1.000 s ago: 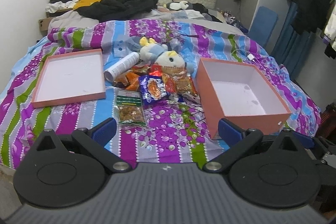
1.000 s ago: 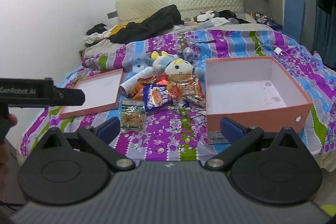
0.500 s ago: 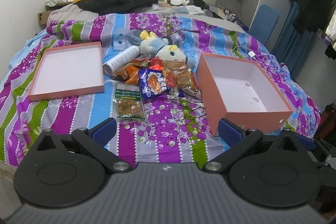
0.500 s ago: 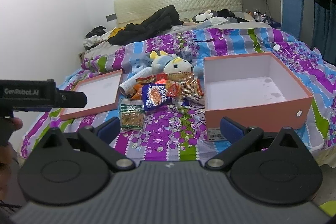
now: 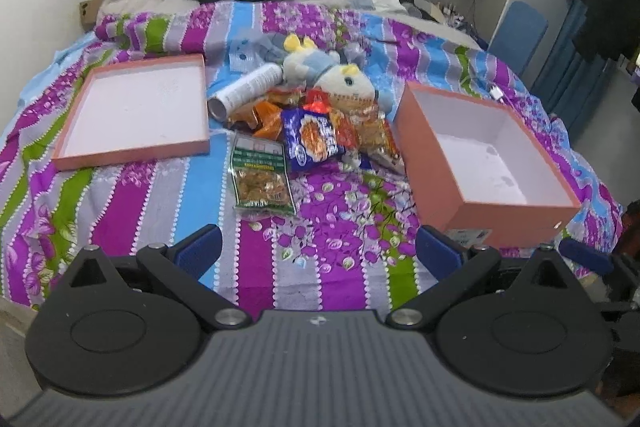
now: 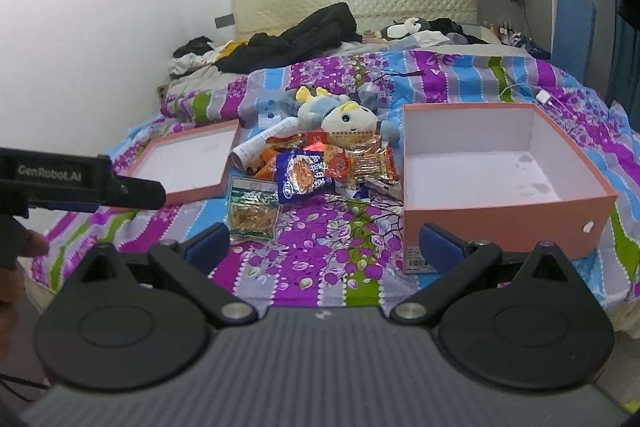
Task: Organize snacks
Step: 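Move both tools down toward the snack pile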
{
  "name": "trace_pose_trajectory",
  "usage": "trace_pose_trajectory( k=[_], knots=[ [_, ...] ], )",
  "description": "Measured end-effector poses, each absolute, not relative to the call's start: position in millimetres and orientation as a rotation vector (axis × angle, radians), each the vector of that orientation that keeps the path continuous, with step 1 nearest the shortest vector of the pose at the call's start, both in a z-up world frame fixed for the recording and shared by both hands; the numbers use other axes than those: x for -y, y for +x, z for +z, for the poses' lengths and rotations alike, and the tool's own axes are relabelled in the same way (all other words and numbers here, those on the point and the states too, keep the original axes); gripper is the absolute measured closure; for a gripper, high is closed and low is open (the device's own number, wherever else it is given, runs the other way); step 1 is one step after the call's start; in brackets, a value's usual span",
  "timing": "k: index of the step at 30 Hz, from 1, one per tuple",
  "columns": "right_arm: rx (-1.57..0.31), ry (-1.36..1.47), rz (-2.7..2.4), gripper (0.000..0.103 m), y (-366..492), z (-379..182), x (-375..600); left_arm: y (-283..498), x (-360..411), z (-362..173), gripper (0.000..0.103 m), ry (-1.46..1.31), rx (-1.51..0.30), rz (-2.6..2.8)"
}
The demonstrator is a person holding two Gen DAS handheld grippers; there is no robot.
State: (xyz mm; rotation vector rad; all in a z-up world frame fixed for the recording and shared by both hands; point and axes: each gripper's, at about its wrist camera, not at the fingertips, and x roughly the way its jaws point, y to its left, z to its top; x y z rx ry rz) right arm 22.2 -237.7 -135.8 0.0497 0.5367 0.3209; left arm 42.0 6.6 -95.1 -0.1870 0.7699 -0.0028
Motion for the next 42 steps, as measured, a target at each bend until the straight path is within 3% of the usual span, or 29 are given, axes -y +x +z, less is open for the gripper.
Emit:
trace_pose_trajectory(
  k=[22,29,42],
  knots=[
    [-0.563,-0.119,0.409,0.01,133.4,-213.1,166.4,157.4,-77.7,-200.8,0.0,-0.278,-0.838,-0.011],
    [-0.565,0.071,0.36,0.026,193.7,-256.6,159.4,206.0,-105.1,-253.2,0.0,-0.357,-0.846,-0.077],
    [-0.603,0.424,0.407,0.027,286.2,-298.7,157.8,242.7,-99.1,-303.6,0.001,-0.33,-0.859,-0.14]
  ],
)
